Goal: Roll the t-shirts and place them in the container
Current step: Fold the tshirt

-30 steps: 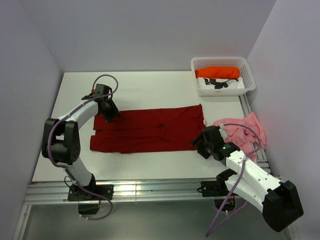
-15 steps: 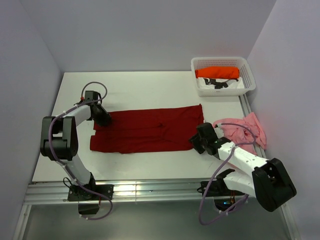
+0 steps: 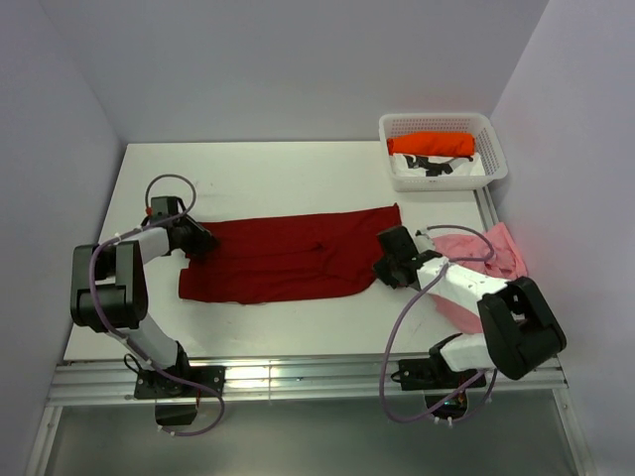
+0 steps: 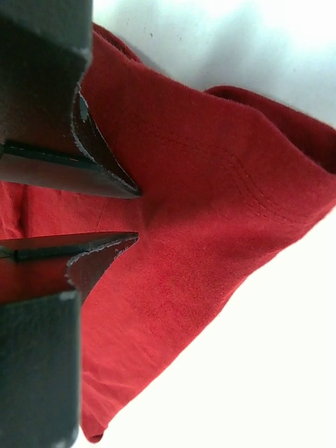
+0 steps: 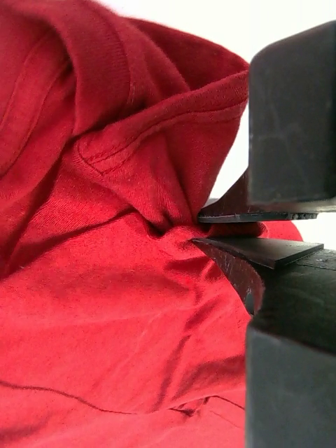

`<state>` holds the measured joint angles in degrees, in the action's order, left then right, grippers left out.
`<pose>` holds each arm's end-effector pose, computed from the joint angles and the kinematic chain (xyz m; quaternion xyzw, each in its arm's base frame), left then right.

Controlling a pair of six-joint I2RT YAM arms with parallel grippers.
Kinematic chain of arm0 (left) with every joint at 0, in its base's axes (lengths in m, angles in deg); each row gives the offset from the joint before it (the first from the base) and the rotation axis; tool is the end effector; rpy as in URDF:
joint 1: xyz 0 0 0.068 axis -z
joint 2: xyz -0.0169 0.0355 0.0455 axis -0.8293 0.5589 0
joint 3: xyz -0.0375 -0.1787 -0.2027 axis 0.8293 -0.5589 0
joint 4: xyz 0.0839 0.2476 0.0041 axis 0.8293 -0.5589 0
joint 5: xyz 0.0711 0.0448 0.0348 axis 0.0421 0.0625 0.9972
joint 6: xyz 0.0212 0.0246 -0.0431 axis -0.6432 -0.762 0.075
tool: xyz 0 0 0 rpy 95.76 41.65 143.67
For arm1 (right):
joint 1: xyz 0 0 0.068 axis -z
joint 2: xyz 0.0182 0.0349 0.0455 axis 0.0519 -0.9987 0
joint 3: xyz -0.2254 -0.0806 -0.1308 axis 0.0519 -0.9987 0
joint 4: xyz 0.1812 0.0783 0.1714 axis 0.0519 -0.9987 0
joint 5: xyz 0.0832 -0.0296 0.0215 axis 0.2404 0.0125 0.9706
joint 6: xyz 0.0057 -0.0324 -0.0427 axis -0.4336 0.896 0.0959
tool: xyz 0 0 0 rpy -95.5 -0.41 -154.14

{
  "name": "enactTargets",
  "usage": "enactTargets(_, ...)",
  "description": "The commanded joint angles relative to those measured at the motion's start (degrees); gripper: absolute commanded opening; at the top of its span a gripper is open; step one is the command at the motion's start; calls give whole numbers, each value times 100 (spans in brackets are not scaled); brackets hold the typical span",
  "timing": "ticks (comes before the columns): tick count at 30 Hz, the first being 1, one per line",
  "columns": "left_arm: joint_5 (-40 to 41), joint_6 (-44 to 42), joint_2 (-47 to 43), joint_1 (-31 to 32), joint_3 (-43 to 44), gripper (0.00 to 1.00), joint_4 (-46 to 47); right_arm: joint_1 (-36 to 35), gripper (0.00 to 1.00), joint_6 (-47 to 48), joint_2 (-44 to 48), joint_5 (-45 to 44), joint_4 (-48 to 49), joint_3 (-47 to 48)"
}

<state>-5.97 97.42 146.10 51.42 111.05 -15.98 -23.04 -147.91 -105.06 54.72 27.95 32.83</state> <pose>0.3176 0.0180 0.1450 -0.3980 0.8624 -0.2048 0.2364 0.2101 0.0945 0.1525 0.3868 0.8754 0.1369 0.2554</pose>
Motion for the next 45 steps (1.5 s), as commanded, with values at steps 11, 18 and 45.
enactTargets(11,582,100,-945,-340,-1377,34,-273,-184,14,660,-1947,-348,-26,2301)
enactTargets(18,361,222,-1691,-243,-1816,32,-414,-149,15,1134,-3851,-287,-834,4935)
enactTargets(45,1398,2024,-2466,4107,-1871,38,-2434,994,54,2593,-6597,2007,-202,8736)
